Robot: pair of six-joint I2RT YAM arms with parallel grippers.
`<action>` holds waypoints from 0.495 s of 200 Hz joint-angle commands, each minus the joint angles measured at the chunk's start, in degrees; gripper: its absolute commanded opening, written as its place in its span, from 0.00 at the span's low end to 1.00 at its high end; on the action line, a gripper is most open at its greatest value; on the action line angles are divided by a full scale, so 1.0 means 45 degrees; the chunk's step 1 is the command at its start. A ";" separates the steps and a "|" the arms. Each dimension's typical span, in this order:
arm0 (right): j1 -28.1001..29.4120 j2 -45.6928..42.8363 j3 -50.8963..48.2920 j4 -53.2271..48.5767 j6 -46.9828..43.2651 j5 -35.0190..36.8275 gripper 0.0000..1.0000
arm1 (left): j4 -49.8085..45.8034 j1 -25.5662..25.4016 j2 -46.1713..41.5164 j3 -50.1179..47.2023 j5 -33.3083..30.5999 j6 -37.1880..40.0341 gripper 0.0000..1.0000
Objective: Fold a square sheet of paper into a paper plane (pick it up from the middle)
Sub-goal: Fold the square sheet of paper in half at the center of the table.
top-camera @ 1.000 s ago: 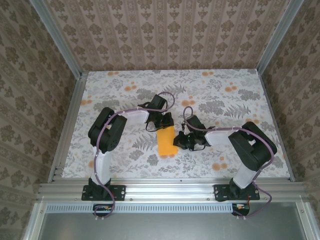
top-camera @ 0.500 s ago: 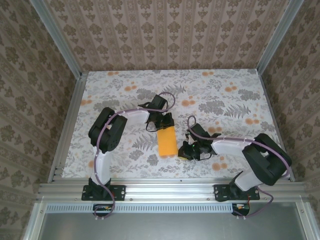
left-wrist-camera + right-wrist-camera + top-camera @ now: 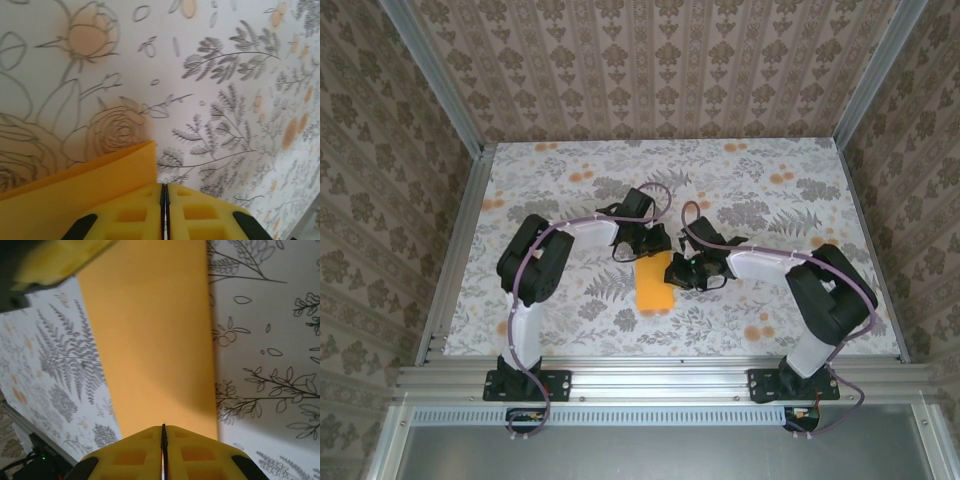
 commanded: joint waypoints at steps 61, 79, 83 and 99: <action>-0.0046 0.1056 -0.0825 0.1135 0.0379 -0.0632 0.11 | -0.0383 -0.0019 0.0459 0.0613 -0.0614 0.0054 0.11; -0.0101 0.0961 -0.1015 0.1168 0.0328 -0.0691 0.11 | -0.0599 0.0034 0.0716 0.0724 -0.0838 0.0211 0.11; -0.0115 0.0928 -0.1046 0.1191 0.0296 -0.0719 0.11 | -0.0599 0.0049 0.0776 0.0738 -0.0824 0.0230 0.11; -0.0182 0.0824 -0.1038 0.1168 0.0268 -0.0875 0.11 | -0.0618 0.0040 0.0958 0.0782 -0.0829 0.0261 0.10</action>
